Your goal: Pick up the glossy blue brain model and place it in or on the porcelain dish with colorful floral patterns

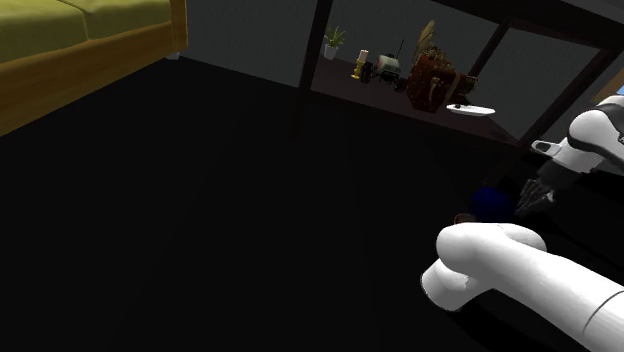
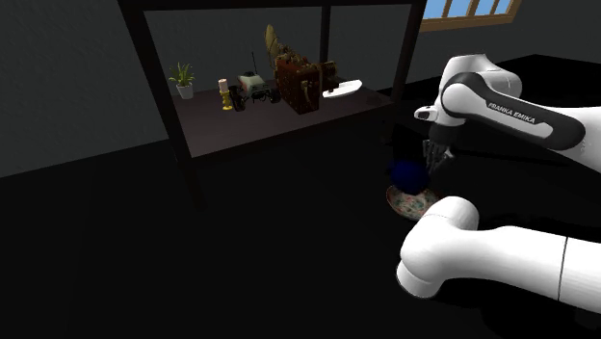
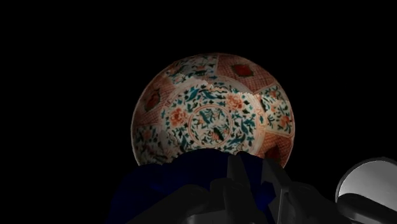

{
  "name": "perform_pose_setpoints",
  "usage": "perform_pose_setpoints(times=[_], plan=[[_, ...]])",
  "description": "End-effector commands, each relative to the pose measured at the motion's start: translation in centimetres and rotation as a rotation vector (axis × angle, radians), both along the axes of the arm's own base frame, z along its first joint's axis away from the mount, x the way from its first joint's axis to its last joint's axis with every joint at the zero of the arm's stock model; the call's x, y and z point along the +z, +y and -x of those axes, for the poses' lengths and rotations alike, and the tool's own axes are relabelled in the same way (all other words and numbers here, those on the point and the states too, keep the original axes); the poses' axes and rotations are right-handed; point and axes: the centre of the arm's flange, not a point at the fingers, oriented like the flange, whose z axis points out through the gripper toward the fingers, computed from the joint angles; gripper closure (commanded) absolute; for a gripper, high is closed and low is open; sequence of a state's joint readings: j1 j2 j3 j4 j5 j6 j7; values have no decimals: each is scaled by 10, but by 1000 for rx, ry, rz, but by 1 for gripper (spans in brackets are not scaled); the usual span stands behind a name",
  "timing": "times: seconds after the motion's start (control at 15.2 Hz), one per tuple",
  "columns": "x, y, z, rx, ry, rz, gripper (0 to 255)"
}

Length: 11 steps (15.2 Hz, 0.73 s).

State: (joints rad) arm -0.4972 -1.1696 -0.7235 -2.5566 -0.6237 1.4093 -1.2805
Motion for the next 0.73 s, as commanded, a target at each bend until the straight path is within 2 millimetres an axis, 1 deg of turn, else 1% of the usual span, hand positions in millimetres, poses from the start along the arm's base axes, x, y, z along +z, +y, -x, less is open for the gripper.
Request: perform_pose_setpoints(times=[0.0,0.07,0.66], plan=[[0,2,28,1,0,0,255],[0,2,34,1,0,0,255],[-47,2,34,1,0,0,255]])
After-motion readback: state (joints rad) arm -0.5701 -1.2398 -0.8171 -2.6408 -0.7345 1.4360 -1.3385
